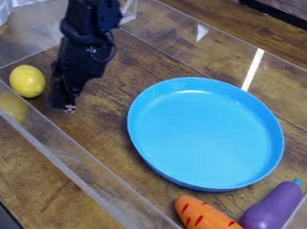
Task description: Put the lemon on the blue tray
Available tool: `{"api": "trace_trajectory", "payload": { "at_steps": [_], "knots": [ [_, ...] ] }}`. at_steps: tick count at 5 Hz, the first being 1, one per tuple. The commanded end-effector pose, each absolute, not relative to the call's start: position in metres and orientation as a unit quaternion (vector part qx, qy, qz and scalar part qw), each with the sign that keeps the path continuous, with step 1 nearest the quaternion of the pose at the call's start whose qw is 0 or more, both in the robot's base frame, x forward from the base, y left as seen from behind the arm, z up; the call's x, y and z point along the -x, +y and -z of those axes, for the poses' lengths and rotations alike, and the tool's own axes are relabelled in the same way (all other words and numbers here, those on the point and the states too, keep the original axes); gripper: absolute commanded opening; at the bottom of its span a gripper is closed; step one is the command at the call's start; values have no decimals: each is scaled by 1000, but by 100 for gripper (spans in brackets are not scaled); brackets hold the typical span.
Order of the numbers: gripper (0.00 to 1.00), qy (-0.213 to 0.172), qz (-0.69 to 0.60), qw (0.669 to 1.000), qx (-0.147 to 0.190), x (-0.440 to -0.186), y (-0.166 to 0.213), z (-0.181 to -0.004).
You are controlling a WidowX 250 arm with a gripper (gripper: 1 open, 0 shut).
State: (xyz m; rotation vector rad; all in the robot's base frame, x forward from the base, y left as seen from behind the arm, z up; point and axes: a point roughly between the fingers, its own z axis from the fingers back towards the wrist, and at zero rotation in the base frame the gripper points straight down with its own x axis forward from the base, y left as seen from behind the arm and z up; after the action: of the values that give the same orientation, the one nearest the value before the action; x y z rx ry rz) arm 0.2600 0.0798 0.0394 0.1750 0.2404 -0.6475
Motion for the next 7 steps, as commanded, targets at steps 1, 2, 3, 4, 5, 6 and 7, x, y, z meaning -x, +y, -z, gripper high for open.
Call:
{"api": "trace_trajectory", "payload": {
  "at_steps": [1,2,3,4,5,6,7],
  "knots": [
    [0,89,364,921,-110,-269,68,-63],
    [0,90,387,910,-119,-274,64,-84],
    [0,96,409,897,-139,-280,57,-116],
    [0,107,384,905,-150,-280,41,-138],
    [100,105,354,918,-146,-274,52,-127],
    [100,102,372,911,-145,-271,62,-119],
    [100,103,334,927,-139,-272,72,-108]
  ]
}}
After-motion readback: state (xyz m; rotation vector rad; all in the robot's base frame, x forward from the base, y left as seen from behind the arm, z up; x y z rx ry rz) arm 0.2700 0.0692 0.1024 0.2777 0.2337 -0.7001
